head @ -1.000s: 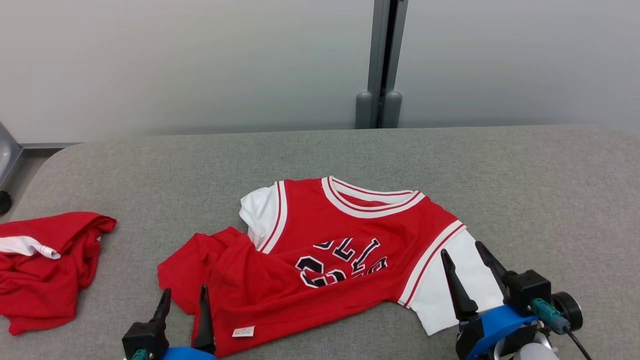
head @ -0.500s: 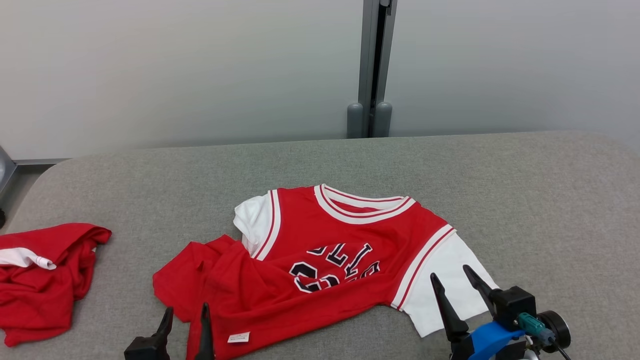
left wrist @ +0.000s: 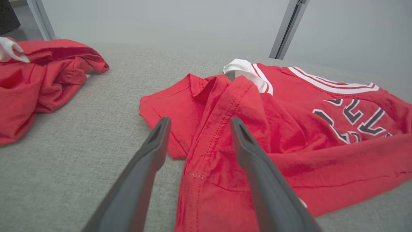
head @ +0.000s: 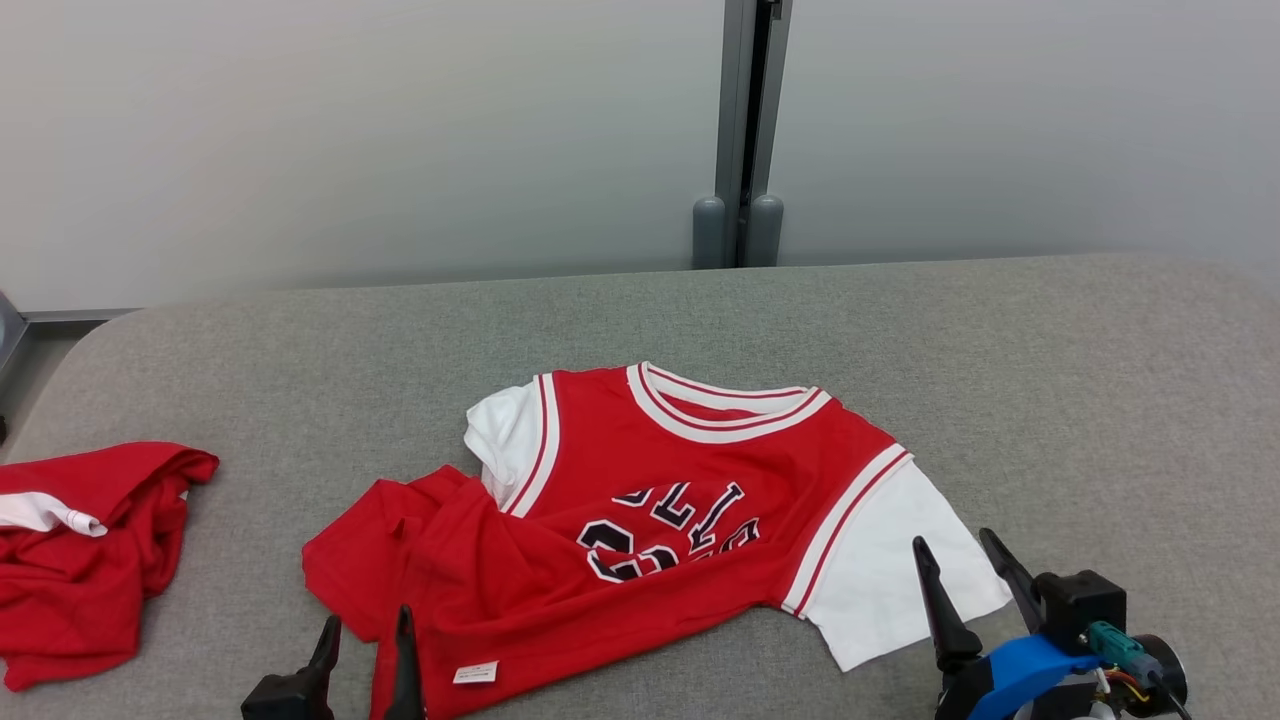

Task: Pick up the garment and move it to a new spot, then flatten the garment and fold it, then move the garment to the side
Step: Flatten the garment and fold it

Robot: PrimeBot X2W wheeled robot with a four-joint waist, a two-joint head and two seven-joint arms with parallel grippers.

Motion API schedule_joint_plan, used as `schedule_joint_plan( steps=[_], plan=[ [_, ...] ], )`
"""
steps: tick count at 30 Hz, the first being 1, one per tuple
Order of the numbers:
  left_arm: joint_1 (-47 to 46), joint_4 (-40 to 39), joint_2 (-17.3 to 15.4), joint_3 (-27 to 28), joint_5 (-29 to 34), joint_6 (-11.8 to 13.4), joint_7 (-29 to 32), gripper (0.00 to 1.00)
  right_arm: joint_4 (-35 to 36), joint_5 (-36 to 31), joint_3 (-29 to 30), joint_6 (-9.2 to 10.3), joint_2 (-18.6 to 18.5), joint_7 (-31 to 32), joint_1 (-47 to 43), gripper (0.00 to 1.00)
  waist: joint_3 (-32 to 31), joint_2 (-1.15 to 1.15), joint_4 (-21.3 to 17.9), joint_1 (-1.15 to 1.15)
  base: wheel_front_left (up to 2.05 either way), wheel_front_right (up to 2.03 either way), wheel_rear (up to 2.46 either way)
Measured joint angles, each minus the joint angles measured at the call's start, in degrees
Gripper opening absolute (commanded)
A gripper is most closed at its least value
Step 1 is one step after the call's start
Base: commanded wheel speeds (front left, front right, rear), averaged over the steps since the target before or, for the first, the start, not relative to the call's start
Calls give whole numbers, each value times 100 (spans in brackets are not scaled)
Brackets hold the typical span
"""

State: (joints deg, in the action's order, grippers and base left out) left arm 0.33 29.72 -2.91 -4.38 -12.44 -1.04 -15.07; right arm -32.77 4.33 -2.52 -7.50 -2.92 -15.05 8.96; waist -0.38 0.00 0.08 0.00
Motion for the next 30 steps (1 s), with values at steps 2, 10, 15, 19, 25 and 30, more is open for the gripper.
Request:
schedule_joint_plan(
  steps=[2,10,15,19,25,30],
  plan=[
    [0,-22,-1,11,-9,3,0,100,-10,46,90,0,-1,0,-4,100,3,0,-5,0,0,0,0],
    [0,-68,-1,36,-67,23,0,100,-31,131,174,0,1,0,-42,100,14,0,-31,0,0,0,0],
    [0,-46,-1,32,-242,-52,0,100,-37,140,166,0,0,0,-42,100,38,0,-43,0,0,0,0],
    [1,129,-1,-24,-355,-129,0,100,-58,138,146,0,1,0,-42,100,103,0,-43,1,0,0,0],
    [-85,578,1,-181,-620,-286,0,100,-94,83,154,0,0,0,-40,100,245,0,-47,1,0,0,0],
    [-252,828,0,-169,-724,-302,0,100,-107,29,186,0,1,0,-2,100,350,0,-53,1,0,0,0]
  ],
)
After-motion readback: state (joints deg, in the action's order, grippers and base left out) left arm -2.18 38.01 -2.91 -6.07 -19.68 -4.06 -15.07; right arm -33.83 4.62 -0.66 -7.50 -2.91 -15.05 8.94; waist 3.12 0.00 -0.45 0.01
